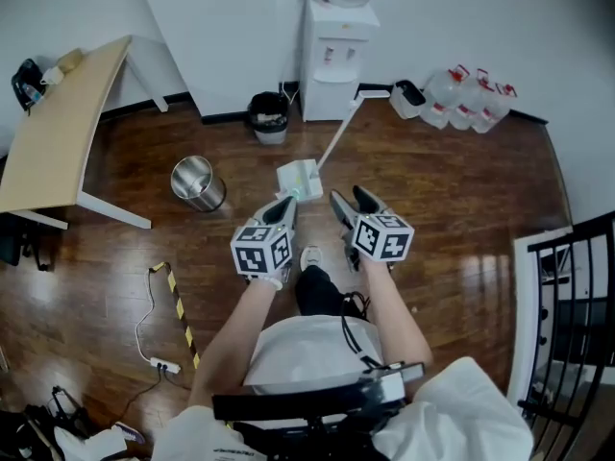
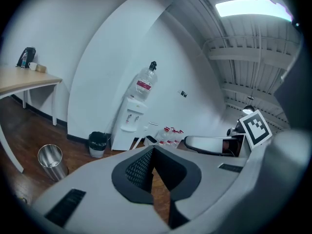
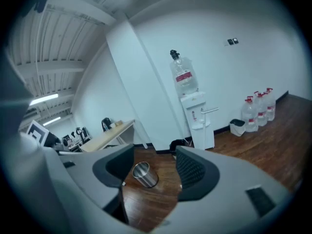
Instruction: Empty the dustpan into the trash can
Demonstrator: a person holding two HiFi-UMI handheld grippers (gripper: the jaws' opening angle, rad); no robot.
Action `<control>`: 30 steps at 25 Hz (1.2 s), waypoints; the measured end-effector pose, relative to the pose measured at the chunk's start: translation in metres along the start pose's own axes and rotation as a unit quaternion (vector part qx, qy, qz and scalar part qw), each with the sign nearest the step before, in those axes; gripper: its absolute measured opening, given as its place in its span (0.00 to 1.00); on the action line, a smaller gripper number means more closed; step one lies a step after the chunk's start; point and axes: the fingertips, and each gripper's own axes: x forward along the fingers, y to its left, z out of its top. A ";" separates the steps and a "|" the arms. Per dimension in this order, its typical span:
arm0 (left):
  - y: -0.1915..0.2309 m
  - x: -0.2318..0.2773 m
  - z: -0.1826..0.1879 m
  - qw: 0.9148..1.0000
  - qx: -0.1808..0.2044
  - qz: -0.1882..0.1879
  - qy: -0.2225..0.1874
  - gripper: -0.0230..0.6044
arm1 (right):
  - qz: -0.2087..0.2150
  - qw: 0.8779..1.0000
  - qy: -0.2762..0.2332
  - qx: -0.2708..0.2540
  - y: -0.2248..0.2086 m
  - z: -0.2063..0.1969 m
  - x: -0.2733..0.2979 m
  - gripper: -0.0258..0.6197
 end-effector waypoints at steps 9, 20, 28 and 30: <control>0.021 0.130 0.056 1.000 0.000 0.003 0.029 0.03 | -0.027 0.999 0.038 -0.006 -0.089 0.054 0.111 0.51; 0.034 0.254 0.090 0.999 -0.009 -0.015 0.046 0.03 | -0.076 0.996 0.041 -0.010 -0.189 0.096 0.218 0.51; 0.033 0.310 0.106 0.997 -0.019 -0.018 0.066 0.03 | -0.091 0.995 0.020 0.041 -0.255 0.118 0.274 0.51; 0.038 0.318 0.106 0.997 -0.021 -0.017 0.072 0.03 | -0.092 0.994 0.017 0.064 -0.270 0.114 0.289 0.51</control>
